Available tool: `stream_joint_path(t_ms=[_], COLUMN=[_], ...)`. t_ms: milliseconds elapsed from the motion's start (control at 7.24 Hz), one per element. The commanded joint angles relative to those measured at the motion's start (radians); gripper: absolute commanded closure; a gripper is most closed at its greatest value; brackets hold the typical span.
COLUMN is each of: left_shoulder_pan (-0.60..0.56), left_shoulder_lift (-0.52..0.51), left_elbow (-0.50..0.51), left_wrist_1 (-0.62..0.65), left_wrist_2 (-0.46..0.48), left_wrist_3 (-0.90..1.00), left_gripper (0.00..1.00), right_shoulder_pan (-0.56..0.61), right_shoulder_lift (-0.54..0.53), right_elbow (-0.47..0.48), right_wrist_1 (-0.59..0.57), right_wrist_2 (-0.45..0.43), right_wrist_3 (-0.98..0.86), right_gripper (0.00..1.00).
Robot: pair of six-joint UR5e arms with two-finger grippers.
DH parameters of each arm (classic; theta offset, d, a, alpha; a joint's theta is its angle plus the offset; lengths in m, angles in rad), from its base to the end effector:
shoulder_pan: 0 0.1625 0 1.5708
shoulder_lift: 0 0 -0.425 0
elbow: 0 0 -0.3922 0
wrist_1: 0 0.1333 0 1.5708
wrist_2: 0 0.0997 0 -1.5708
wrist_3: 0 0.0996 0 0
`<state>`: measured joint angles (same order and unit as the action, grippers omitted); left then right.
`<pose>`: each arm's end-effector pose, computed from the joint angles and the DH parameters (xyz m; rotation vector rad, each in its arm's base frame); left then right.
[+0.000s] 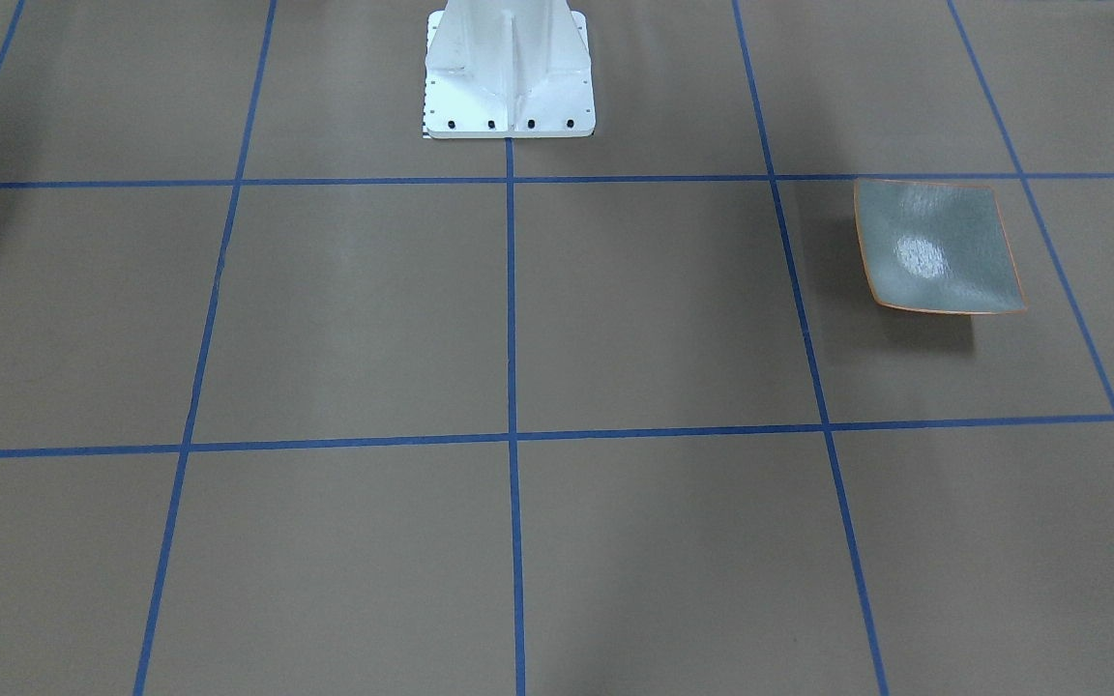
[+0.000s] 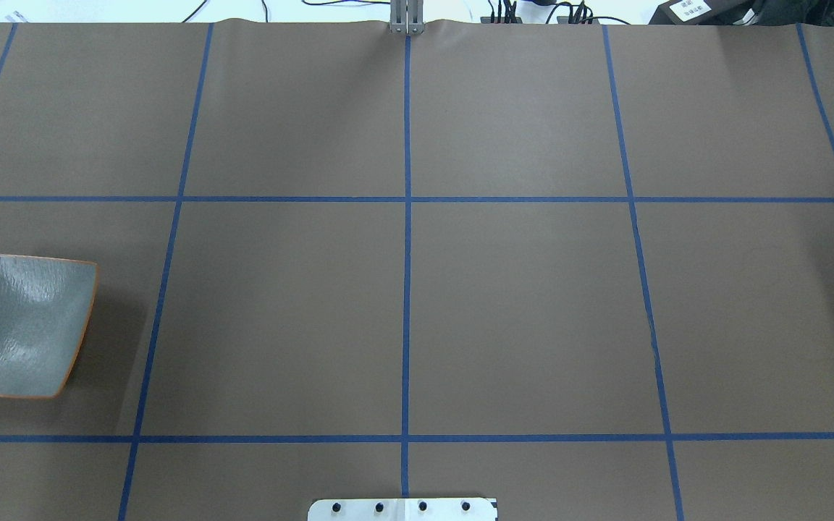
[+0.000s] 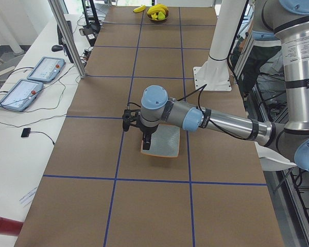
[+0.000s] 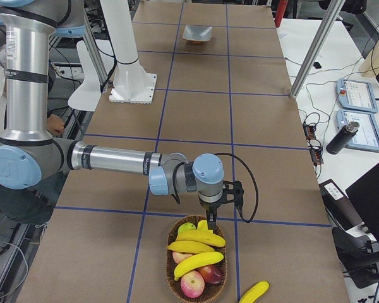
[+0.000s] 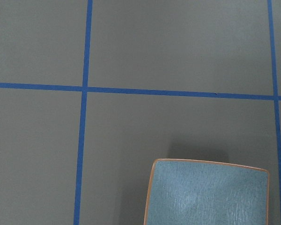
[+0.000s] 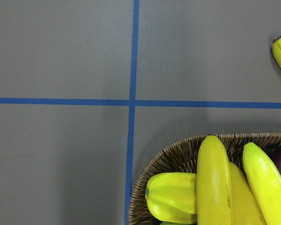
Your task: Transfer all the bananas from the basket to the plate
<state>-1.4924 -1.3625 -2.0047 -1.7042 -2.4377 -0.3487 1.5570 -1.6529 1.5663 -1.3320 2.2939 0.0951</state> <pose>-0.0251 -0.4136 0.5159 0.1467 0.9085 -0.0954 0.0610 -0.4666 0.6787 0.1060 -0.7284 0.0226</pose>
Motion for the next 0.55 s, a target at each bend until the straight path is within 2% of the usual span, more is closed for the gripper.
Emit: stream_joint_path(t_ms=[0, 276, 414], left_shoulder_pan=[0.0, 0.0, 0.0], left_shoulder_lift=[0.0, 0.0, 0.0], left_elbow=[-0.003, -0.006, -0.005], left_wrist_1=[-0.003, -0.005, -0.003], left_wrist_2=[-0.015, -0.015, -0.015], left_wrist_3=[-0.035, -0.036, -0.038], left_gripper=[0.0, 0.0, 0.0], right_shoulder_pan=[-0.015, -0.07, -0.095], right_shoulder_lift=[0.007, 0.01, 0.009], right_elbow=[-0.066, -0.095, -0.097], right_wrist_1=[-0.003, -0.004, -0.007], right_wrist_2=[-0.011, -0.019, -0.071], right_wrist_3=[-0.009, -0.003, -0.011], right_gripper=[0.02, 0.07, 0.11])
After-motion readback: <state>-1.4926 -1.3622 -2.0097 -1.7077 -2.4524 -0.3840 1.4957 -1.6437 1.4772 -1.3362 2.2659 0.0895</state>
